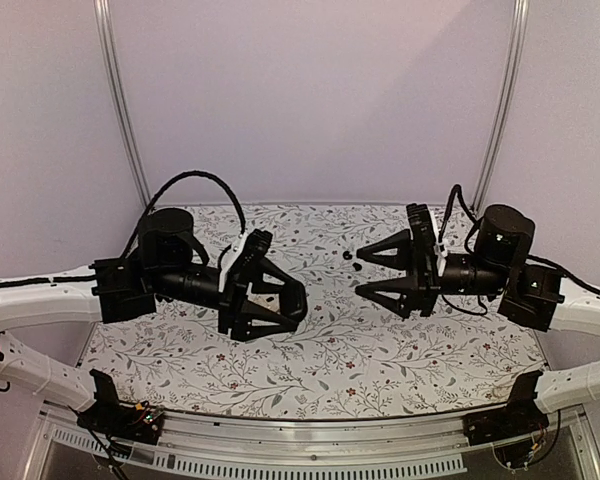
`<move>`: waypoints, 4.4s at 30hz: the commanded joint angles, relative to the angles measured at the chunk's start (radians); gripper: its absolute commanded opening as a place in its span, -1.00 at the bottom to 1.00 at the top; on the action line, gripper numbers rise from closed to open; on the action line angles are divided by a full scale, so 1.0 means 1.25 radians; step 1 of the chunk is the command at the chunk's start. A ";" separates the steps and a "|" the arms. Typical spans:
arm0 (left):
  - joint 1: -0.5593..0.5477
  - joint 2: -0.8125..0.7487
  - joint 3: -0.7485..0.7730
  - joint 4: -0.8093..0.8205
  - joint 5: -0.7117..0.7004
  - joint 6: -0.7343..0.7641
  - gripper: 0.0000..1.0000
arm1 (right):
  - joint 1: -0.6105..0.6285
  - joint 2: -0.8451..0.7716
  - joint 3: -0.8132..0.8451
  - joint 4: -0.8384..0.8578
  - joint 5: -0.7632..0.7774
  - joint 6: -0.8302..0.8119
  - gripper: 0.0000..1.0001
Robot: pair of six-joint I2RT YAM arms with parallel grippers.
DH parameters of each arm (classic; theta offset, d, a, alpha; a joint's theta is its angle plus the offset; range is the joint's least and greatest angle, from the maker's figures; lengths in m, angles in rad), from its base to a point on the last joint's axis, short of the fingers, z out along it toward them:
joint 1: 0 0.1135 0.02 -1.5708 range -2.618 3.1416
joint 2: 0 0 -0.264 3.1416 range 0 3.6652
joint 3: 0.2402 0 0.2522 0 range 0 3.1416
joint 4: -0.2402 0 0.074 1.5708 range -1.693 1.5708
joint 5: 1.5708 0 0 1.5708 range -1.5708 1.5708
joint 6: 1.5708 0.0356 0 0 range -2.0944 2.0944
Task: Insert the wireless bluetooth earbuds into the charging case
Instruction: Pass from the left arm to the right
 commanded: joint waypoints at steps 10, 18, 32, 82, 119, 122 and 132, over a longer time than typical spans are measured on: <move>0.033 0.070 0.037 0.005 0.346 -0.137 -0.09 | 0.215 0.061 0.086 -0.134 0.194 -0.448 0.22; 0.033 0.101 0.054 -0.002 0.387 -0.145 -0.11 | 0.315 0.123 0.132 -0.180 0.286 -0.544 0.21; 0.032 0.139 0.073 -0.010 0.430 -0.167 -0.09 | 0.343 0.162 0.150 -0.174 0.326 -0.583 0.02; -0.016 0.225 0.167 -0.271 0.473 -0.025 -0.07 | 0.381 0.220 0.181 -0.264 0.340 -0.609 -0.04; -0.025 0.254 0.194 -0.315 0.462 -0.015 0.00 | 0.413 0.260 0.208 -0.280 0.306 -0.585 -0.80; -0.024 0.240 0.189 -0.316 0.447 0.003 0.17 | 0.414 0.258 0.205 -0.280 0.312 -0.580 -1.00; 0.013 0.080 0.106 -0.235 0.302 0.024 0.97 | 0.400 0.243 0.182 -0.246 0.345 -0.523 -1.00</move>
